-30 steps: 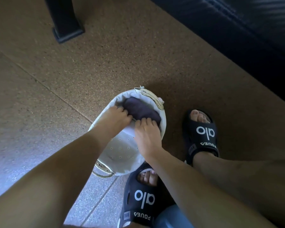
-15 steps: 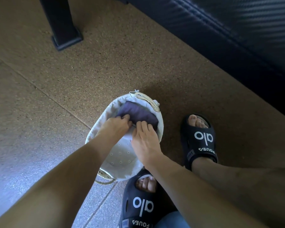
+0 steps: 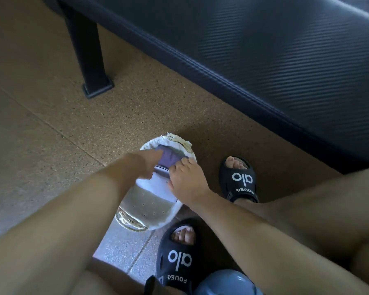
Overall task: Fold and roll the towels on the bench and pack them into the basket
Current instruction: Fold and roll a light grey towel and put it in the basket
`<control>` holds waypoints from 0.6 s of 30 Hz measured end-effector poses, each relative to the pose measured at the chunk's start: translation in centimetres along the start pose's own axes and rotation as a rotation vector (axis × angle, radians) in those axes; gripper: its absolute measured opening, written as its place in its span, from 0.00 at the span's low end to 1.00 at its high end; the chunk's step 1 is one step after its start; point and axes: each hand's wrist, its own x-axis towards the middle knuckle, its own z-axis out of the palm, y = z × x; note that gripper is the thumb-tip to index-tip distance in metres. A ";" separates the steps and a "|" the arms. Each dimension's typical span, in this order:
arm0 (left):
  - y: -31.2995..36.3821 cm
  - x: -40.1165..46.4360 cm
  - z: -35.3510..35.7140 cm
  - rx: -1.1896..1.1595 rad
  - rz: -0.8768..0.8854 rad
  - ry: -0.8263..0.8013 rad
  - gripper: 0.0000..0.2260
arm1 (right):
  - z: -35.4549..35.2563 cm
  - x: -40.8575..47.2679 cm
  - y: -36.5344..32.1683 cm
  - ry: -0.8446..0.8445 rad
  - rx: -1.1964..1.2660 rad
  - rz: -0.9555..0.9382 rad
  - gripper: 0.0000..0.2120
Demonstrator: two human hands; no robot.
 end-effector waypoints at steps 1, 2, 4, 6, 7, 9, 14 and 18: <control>0.4 -0.9 -1.3 0.001 0.009 0.039 0.16 | -1.2 -0.2 0.6 -0.009 -0.002 0.000 0.11; 0.9 -1.7 -2.7 0.014 0.018 0.102 0.14 | -2.6 -0.3 1.2 -0.028 0.002 0.014 0.10; 2.3 -3.7 -5.8 0.033 0.036 0.231 0.12 | -5.8 -0.9 2.6 -0.035 -0.034 0.044 0.10; 3.6 -5.7 -8.9 0.046 0.068 0.359 0.09 | -8.9 -1.6 3.9 -0.006 -0.082 0.067 0.09; 4.2 -6.7 -10.3 0.058 0.092 0.427 0.07 | -10.5 -1.9 4.5 0.019 -0.090 0.077 0.09; 5.4 -8.5 -12.8 0.085 0.149 0.527 0.03 | -13.8 -2.8 5.7 0.069 -0.105 0.095 0.10; 8.1 -11.4 -14.3 0.089 0.152 0.532 0.07 | -17.8 -5.2 7.2 0.174 -0.072 0.125 0.12; 8.0 -10.7 -10.3 0.021 -0.034 0.372 0.05 | -14.5 -6.2 5.2 0.072 0.028 0.089 0.11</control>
